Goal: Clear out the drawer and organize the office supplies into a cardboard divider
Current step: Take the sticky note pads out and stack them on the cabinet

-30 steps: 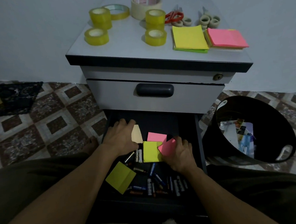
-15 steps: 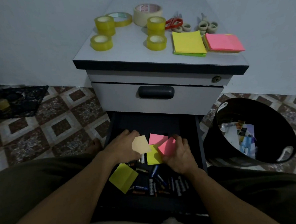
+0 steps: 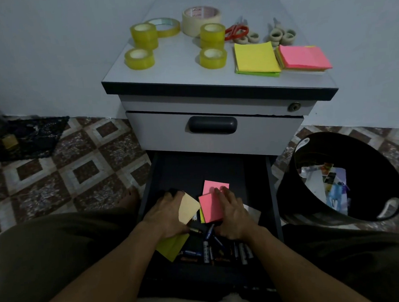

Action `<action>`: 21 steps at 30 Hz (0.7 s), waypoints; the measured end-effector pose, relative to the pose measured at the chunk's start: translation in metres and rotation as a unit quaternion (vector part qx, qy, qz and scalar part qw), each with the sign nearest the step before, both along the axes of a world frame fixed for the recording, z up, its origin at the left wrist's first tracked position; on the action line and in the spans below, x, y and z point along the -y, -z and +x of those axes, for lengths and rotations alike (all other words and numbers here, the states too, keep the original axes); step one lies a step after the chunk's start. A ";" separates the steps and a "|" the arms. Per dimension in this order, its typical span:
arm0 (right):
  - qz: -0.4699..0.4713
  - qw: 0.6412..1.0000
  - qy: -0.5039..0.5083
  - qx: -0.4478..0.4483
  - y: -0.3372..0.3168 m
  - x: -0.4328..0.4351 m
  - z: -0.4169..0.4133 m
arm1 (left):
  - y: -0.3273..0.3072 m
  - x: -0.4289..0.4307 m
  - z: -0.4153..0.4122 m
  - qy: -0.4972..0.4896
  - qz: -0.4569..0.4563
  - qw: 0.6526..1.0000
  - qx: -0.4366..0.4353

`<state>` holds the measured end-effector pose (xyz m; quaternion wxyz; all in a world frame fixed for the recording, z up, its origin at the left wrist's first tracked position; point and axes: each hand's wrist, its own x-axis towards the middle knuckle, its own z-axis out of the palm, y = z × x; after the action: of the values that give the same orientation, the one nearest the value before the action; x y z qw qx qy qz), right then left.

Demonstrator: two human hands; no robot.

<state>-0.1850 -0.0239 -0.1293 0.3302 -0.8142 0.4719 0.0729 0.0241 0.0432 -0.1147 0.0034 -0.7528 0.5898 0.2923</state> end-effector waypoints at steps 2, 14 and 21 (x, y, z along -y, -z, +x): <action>-0.013 1.000 -0.001 0.005 -0.003 0.000 -0.001 | 0.001 -0.001 0.001 -0.002 -0.003 1.000 0.001; -0.040 0.998 0.031 0.039 -0.009 -0.003 -0.007 | -0.004 0.001 0.002 -0.072 -0.030 0.996 -0.050; -0.055 0.983 0.172 0.039 -0.008 0.012 -0.020 | -0.008 0.017 -0.012 -0.130 -0.072 0.984 -0.099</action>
<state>-0.2051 -0.0360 -0.1214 0.3102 -0.7399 0.5954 -0.0429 0.0125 0.0262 -0.1069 -0.1471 -0.7890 0.5035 0.3199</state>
